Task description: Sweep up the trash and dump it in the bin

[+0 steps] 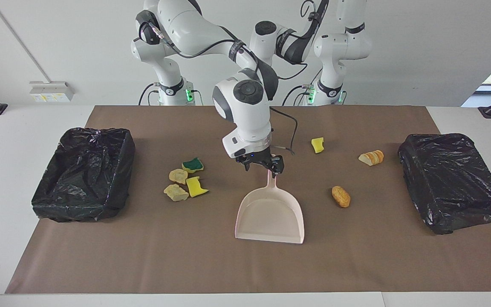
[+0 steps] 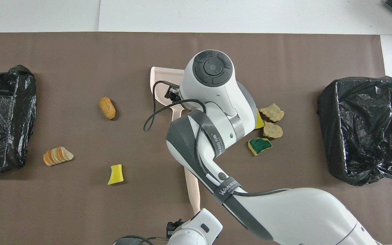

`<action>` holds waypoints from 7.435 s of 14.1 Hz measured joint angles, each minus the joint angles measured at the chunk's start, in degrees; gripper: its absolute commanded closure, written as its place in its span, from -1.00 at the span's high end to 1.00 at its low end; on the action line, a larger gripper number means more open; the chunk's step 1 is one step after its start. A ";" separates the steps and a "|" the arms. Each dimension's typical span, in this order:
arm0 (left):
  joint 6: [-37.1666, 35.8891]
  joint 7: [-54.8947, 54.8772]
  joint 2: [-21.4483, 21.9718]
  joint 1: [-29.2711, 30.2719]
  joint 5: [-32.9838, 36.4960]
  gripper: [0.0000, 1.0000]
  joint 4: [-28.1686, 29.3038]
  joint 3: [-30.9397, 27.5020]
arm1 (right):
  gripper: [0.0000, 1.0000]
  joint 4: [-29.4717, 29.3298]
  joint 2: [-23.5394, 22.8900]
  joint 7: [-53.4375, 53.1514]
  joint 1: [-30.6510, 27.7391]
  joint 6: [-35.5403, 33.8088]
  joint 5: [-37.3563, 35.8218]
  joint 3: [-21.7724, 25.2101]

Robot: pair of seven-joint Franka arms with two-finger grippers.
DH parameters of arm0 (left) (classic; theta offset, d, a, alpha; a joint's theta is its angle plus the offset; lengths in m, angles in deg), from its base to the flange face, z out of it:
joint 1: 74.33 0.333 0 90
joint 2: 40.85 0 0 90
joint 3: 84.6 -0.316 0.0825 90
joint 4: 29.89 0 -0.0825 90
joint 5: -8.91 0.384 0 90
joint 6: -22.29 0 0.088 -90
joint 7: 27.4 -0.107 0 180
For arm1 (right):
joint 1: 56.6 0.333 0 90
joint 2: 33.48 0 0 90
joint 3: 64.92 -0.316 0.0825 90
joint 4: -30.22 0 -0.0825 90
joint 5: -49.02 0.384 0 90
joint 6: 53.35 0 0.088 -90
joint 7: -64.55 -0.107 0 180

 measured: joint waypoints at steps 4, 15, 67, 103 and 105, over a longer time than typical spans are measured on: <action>2.29 0.00 -6.56 0.01 0.03 0.80 -0.01 -0.02 | 1.00 -0.01 -1.92 2.55 2.00 0.14 0.00 0.02; 1.38 -1.68 -7.33 0.11 2.60 -1.00 0.06 -0.08 | 0.67 2.18 -2.99 11.66 3.15 0.20 -0.87 0.16; -21.44 -1.85 -3.24 -1.04 8.25 -1.00 -4.32 -29.16 | -1.00 40.19 25.36 92.40 -1.61 -0.63 -8.41 0.35; -12.28 -2.18 -14.49 -5.11 4.47 -1.00 -15.74 -19.17 | -1.00 44.01 25.97 103.82 -5.53 3.18 -10.59 0.43; -14.34 -2.09 -14.43 -3.40 5.26 -1.00 -16.94 -19.79 | -1.00 44.16 25.97 103.82 -5.98 3.18 -10.59 0.43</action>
